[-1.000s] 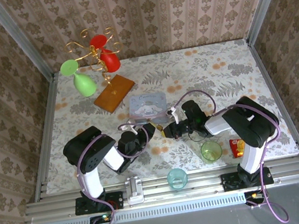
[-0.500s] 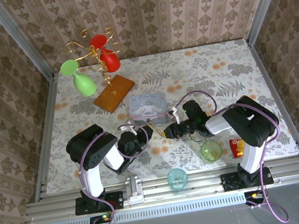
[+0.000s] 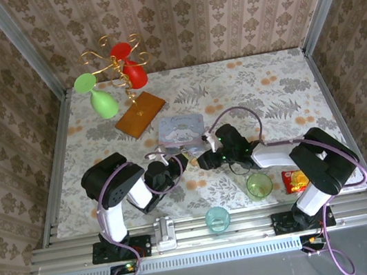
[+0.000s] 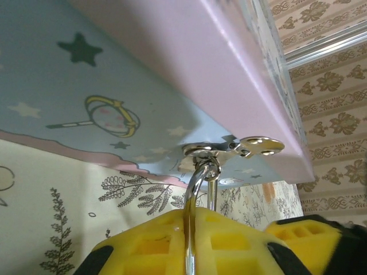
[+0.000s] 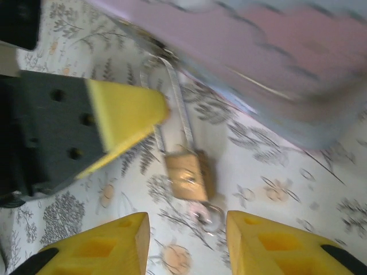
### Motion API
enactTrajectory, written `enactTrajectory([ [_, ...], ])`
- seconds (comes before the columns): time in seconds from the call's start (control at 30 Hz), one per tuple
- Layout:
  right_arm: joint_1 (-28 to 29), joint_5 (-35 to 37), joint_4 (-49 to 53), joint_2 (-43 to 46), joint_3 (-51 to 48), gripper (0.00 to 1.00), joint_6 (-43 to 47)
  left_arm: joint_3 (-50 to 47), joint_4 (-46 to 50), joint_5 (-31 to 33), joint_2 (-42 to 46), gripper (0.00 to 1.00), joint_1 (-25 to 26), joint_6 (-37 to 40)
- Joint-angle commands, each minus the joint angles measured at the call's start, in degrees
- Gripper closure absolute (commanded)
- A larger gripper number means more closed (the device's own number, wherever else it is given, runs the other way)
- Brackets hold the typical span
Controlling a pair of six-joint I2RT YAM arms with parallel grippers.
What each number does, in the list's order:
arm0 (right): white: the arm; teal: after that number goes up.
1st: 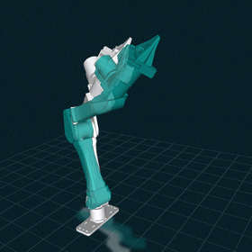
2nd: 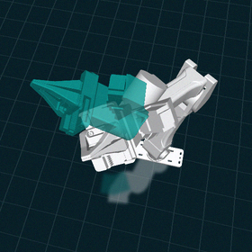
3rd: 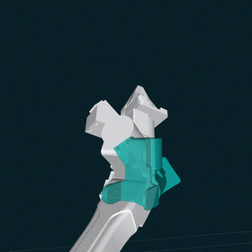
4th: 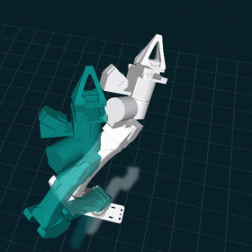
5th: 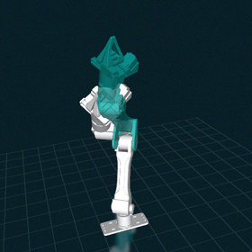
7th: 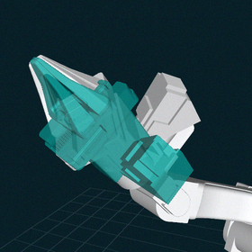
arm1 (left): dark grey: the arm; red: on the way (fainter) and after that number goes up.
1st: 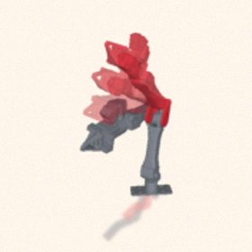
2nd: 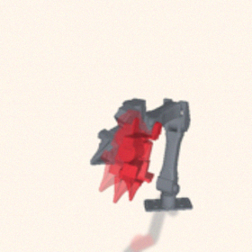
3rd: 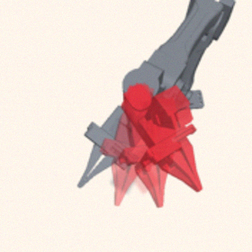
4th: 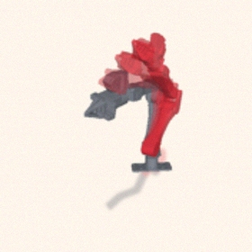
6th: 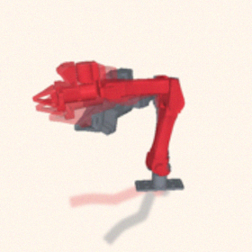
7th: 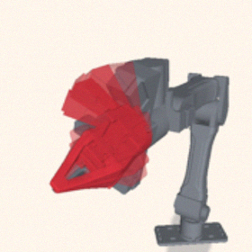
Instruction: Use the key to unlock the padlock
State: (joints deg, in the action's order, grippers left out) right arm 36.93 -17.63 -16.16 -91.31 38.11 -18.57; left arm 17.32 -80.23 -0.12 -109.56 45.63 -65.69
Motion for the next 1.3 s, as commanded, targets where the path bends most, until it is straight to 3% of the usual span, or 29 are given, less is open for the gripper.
enactTrajectory([
  [0.0, 1.28, 9.00, 7.44, -0.99, 3.99, 0.59, 4.47, 0.08, 6.40, 0.82, -3.20, 0.91, -1.13, 2.32],
  [0.43, 1.48, -1.43, 3.23, -9.67, 8.24, 0.53, 7.23, -0.18, 6.35, 0.12, -1.64, 0.91, -1.17, 1.27],
  [0.7, 3.76, 5.32, 6.17, -11.61, 9.40, 0.64, 10.26, -0.20, 6.22, -0.06, -0.92, 0.91, -1.18, 0.67],
  [0.93, 8.98, 22.91, 10.66, -9.41, 10.62, 0.79, 12.91, -0.27, 6.22, -0.25, 0.22, 0.91, -1.15, 0.43],
  [1.27, 18.49, 53.28, 26.11, -13.96, 18.97, 0.80, 14.42, -0.23, 6.17, -0.67, 0.47, 0.91, -1.16, -0.05],
])
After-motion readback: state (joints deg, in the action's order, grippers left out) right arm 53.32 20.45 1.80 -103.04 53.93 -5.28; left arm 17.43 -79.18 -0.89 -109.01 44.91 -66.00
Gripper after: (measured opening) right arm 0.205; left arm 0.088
